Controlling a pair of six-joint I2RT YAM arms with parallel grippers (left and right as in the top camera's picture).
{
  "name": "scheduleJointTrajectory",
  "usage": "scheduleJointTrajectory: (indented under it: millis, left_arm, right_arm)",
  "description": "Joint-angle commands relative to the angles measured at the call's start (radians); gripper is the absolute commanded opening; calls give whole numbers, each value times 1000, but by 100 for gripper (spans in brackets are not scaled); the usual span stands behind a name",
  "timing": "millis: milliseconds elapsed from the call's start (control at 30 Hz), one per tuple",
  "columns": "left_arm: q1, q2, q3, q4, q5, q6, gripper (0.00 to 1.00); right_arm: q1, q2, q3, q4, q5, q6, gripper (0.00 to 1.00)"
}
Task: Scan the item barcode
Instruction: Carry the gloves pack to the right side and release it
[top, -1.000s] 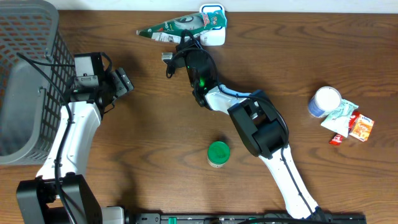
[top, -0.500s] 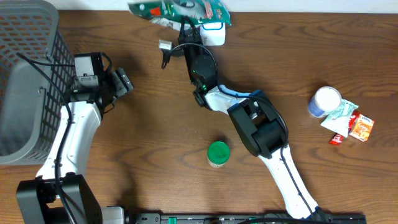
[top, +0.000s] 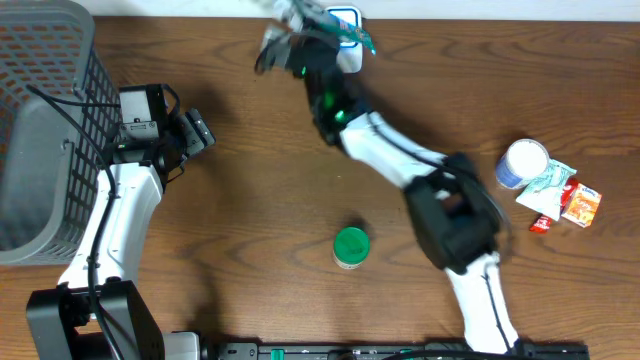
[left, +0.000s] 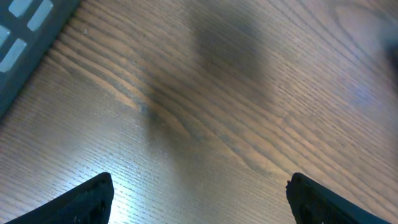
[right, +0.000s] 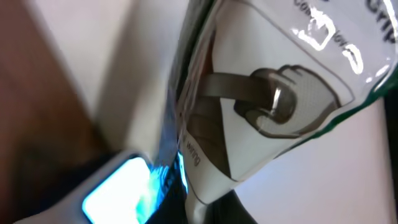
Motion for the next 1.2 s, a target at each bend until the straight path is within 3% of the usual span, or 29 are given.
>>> scheduleJointTrajectory:
  millis: [0,200,300,467,633,767,1100,1133,1167]
  left_arm:
    - [2,-1,11,1,-13,6,89]
    - [2,-1,11,1,-13,6,89]
    - [2,-1,11,1,-13,6,89]
    - [2,-1,11,1,-13,6,89]
    - [2,-1,11,1,-13,6,89]
    - [2,-1,11,1,-13,6,89]
    - [2,-1,11,1,-13,6,89]
    - [2,-1,11,1,-13,6,89]
    - [2,-1,11,1,-13,6,89]
  right_arm:
    - [-36,-205,19,-130,-38,354,1]
    - [-97,-450,19,-657,-165,745,1]
    - [-151,-544,19,-934,-287,870,1]
    - [-271,-623,19,-1323,-437,974,1]
    - [-409,-610,-17,-1641,-442,999,1]
    - [-495,-608,-133,-1645,-422,1004,1]
    - [-616,-607,-515,-1406,-319,921,1]
    - [-616,-607,-534,-1390,-318,904,8]
    - [-616,-607,-544,-1379,-318,903,43]
